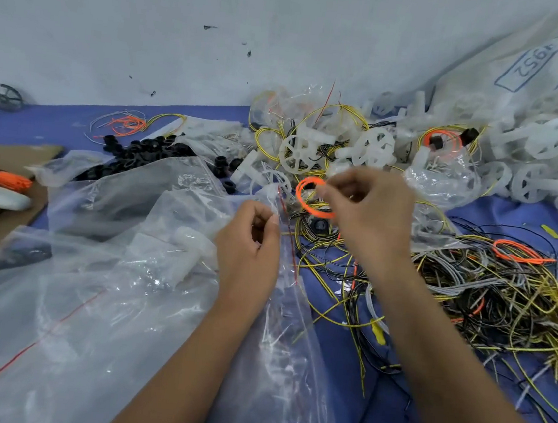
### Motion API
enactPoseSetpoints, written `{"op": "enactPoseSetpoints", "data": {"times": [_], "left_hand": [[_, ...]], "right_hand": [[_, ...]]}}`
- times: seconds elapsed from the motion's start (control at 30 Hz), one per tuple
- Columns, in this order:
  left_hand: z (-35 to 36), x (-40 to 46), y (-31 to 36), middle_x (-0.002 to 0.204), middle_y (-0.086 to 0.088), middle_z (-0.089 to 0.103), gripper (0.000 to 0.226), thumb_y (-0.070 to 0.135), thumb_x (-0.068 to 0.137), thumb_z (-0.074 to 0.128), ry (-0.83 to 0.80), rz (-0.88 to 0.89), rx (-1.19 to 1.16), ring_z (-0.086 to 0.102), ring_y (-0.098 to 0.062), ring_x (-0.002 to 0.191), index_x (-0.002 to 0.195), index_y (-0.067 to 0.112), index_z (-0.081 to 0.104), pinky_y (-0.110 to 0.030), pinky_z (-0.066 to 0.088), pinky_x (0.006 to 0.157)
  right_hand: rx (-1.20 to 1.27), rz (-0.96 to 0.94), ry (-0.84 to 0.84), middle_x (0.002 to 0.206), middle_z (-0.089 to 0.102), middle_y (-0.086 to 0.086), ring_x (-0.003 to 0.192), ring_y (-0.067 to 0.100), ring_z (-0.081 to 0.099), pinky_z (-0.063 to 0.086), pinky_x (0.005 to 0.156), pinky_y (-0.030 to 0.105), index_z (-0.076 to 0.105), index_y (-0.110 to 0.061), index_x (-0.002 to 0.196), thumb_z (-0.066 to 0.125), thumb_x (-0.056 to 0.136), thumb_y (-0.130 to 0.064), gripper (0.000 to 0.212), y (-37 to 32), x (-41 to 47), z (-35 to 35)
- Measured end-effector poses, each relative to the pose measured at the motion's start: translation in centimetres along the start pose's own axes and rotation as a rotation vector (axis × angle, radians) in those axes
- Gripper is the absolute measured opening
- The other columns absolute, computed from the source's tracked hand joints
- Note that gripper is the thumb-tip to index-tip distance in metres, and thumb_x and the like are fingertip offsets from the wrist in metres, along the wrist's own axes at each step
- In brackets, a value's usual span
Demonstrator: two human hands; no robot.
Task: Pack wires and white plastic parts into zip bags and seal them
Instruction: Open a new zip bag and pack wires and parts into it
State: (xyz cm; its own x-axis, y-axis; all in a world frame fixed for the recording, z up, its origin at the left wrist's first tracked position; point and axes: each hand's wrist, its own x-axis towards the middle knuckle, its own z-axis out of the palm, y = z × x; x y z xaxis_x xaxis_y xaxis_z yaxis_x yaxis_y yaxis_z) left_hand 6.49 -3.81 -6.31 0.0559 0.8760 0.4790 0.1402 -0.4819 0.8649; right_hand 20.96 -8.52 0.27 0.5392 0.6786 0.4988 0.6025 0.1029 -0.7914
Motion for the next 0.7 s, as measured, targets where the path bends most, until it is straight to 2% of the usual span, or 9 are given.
{"op": "enactPoseSetpoints", "data": {"times": [0.07, 0.2, 0.27, 0.33, 0.43, 0.5, 0.6, 0.63, 0.7], "left_hand": [[-0.2, 0.0, 0.4, 0.072, 0.013, 0.060, 0.015, 0.018, 0.095, 0.060, 0.073, 0.059, 0.018, 0.055, -0.006, 0.064, 0.083, 0.026, 0.058, -0.017, 0.042, 0.061], [-0.7, 0.0, 0.9, 0.076, 0.010, 0.060, 0.012, 0.015, 0.095, 0.060, 0.177, 0.218, 0.111, 0.059, -0.013, 0.072, 0.085, 0.023, 0.058, -0.020, 0.045, 0.065], [-0.8, -0.1, 1.0, 0.081, 0.006, 0.061, 0.009, 0.012, 0.095, 0.061, 0.180, 0.282, 0.143, 0.059, -0.013, 0.075, 0.087, 0.017, 0.062, -0.025, 0.046, 0.067], [-0.8, -0.3, 1.4, 0.084, 0.004, 0.061, 0.006, 0.010, 0.094, 0.064, 0.166, 0.352, 0.175, 0.057, -0.014, 0.078, 0.089, 0.012, 0.065, -0.023, 0.044, 0.070], [-0.9, -0.7, 2.1, 0.085, 0.002, 0.060, 0.006, 0.006, 0.093, 0.066, 0.140, 0.425, 0.216, 0.053, -0.011, 0.077, 0.088, 0.009, 0.067, -0.013, 0.037, 0.072], [-0.8, -0.9, 2.5, 0.086, -0.001, 0.061, 0.005, 0.005, 0.093, 0.067, 0.117, 0.442, 0.237, 0.052, -0.012, 0.077, 0.089, 0.008, 0.069, -0.013, 0.036, 0.071], [-0.7, -1.2, 2.9, 0.087, -0.005, 0.062, 0.005, 0.001, 0.092, 0.068, 0.092, 0.470, 0.232, 0.054, -0.015, 0.076, 0.089, 0.005, 0.071, -0.017, 0.038, 0.069], [-0.6, -1.3, 3.0, 0.086, -0.005, 0.062, 0.006, 0.000, 0.091, 0.068, 0.090, 0.480, 0.221, 0.054, -0.015, 0.076, 0.089, 0.004, 0.071, -0.016, 0.038, 0.069], [-0.5, -1.5, 3.3, 0.086, -0.007, 0.063, 0.006, -0.002, 0.091, 0.068, 0.086, 0.507, 0.209, 0.055, -0.016, 0.076, 0.089, 0.002, 0.071, -0.014, 0.038, 0.071]], "right_hand": [[-0.018, 0.020, -0.086, 0.060, 0.069, -0.011, 0.054, 0.003, 0.064, 0.050, 0.055, 0.024, 0.075, -0.025, 0.071, 0.085, 0.078, -0.027, 0.012, 0.6, -1.7, 1.6], [-0.242, -0.156, -0.250, 0.066, 0.068, -0.009, 0.061, 0.007, 0.062, 0.052, 0.062, 0.030, 0.075, -0.020, 0.076, 0.083, 0.080, -0.022, 0.009, 1.0, -2.7, 3.1], [-0.110, -0.162, -0.287, 0.067, 0.070, -0.005, 0.060, 0.009, 0.063, 0.052, 0.060, 0.029, 0.077, -0.014, 0.078, 0.081, 0.081, -0.013, 0.006, 0.7, -2.9, 3.6], [0.120, -0.071, -0.321, 0.066, 0.071, 0.000, 0.057, 0.010, 0.065, 0.051, 0.054, 0.027, 0.077, -0.010, 0.080, 0.075, 0.085, -0.005, 0.008, 0.6, -3.1, 3.8], [0.380, 0.051, -0.510, 0.070, 0.073, 0.004, 0.061, 0.007, 0.064, 0.049, 0.055, 0.023, 0.077, -0.008, 0.083, 0.065, 0.088, 0.009, 0.021, 0.6, -3.6, 3.5], [0.487, 0.094, -0.637, 0.072, 0.074, 0.002, 0.067, 0.006, 0.066, 0.052, 0.058, 0.021, 0.077, -0.013, 0.080, 0.060, 0.083, 0.019, 0.036, 0.7, -3.8, 3.2], [0.458, 0.058, -0.610, 0.070, 0.071, 0.014, 0.068, 0.012, 0.065, 0.053, 0.059, 0.028, 0.072, -0.004, 0.074, 0.055, 0.079, 0.019, 0.029, 0.6, -3.6, 3.2], [0.438, 0.047, -0.599, 0.064, 0.068, 0.011, 0.063, 0.010, 0.061, 0.050, 0.054, 0.027, 0.068, -0.002, 0.070, 0.053, 0.081, 0.018, 0.027, 0.5, -3.5, 3.3], [0.357, -0.008, -0.597, 0.053, 0.054, -0.005, 0.053, -0.002, 0.046, 0.040, 0.048, 0.020, 0.056, -0.008, 0.059, 0.049, 0.085, 0.020, 0.039, 0.4, -3.2, 3.5]]}}
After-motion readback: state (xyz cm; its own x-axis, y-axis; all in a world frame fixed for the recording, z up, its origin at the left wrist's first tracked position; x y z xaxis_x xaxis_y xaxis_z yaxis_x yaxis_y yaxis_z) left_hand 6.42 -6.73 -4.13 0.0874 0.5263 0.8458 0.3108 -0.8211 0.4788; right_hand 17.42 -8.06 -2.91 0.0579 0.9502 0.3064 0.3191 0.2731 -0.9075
